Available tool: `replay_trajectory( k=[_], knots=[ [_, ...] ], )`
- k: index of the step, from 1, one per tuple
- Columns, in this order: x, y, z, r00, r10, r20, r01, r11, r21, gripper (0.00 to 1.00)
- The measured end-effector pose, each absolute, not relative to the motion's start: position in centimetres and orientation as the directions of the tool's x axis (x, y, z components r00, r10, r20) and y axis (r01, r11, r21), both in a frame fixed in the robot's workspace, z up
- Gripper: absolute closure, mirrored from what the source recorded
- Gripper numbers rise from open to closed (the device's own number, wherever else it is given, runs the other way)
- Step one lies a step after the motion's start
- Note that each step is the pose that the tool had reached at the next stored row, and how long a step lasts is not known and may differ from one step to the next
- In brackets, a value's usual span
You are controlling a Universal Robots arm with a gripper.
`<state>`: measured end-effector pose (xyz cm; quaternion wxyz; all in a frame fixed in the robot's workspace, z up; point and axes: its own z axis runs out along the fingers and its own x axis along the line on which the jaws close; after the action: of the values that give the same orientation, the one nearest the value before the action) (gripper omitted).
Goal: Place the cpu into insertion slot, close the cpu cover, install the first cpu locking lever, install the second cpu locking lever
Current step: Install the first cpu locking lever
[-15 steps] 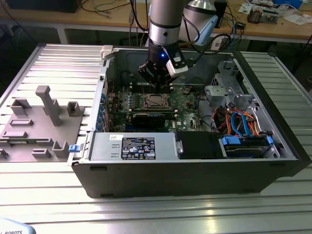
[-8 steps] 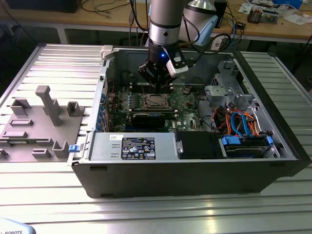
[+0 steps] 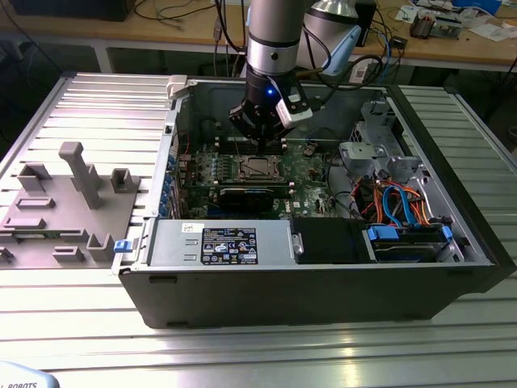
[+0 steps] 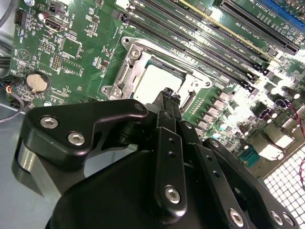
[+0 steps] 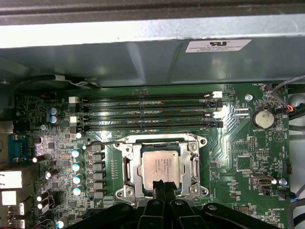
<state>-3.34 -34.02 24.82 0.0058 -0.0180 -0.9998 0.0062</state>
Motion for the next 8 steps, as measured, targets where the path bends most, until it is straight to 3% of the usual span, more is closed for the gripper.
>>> replay_trajectory(
  k=[8],
  knots=[
    [-3.34, -34.02, 24.82, -0.999, 0.031, 0.011, 0.031, 0.999, -0.013, 0.89]
  ],
)
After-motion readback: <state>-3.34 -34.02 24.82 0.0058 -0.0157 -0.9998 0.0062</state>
